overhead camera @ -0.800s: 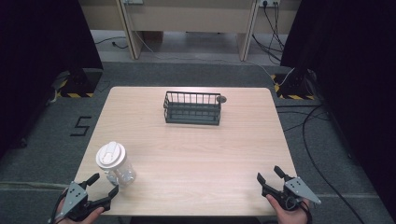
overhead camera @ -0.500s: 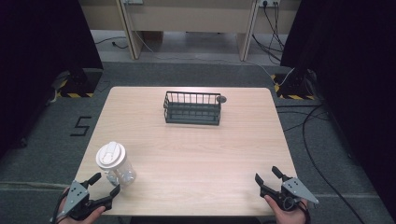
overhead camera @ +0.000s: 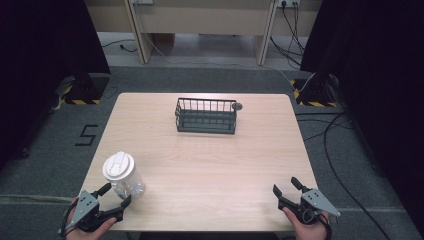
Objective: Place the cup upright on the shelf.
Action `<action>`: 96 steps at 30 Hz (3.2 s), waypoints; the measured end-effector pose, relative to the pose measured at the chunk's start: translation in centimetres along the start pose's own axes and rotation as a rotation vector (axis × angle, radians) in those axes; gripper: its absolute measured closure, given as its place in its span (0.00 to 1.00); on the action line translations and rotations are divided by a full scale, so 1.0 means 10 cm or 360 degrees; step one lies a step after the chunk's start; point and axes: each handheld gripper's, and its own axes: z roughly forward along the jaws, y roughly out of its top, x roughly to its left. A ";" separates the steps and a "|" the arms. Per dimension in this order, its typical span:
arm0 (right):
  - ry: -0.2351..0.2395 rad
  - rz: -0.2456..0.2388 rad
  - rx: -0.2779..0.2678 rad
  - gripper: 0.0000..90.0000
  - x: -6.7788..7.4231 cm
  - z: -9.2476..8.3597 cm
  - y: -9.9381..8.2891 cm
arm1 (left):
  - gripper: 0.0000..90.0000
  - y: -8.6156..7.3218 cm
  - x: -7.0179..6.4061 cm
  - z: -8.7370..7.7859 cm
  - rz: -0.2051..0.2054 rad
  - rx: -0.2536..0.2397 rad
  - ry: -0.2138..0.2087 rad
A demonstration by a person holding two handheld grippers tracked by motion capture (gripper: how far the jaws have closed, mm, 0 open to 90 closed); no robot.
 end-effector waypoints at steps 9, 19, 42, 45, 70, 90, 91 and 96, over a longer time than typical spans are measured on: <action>0.0003 0.0007 0.0006 0.28 0.02 0.00 0.00 | 0.16 0.03 -0.02 0.10 0.0015 0.0001 -0.0006; 0.0010 0.0001 0.0012 0.28 0.02 0.03 0.00 | 0.16 0.05 0.03 0.26 0.0015 0.0022 0.0013; 0.0005 -0.0006 0.0023 0.29 0.01 0.03 0.00 | 0.18 0.08 0.10 0.43 0.0069 -0.0028 -0.0047; -0.0002 -0.0017 0.0017 0.29 0.01 0.03 0.00 | 0.19 0.07 0.11 0.43 0.0065 -0.0033 -0.0059; 0.0001 0.0007 0.0022 0.29 0.01 0.03 0.00 | 0.20 0.19 0.06 0.48 0.0098 -0.0057 -0.0134; 0.0001 0.0007 0.0017 0.29 0.01 0.04 -0.01 | 0.20 0.31 0.04 0.55 0.0083 -0.0088 -0.0157; 0.0002 0.0007 0.0017 0.29 0.01 0.04 -0.01 | 0.20 0.32 0.03 0.55 0.0083 -0.0089 -0.0159; 0.0002 0.0007 0.0019 0.29 0.01 0.04 -0.01 | 0.20 0.37 0.01 0.58 0.0089 -0.0101 -0.0165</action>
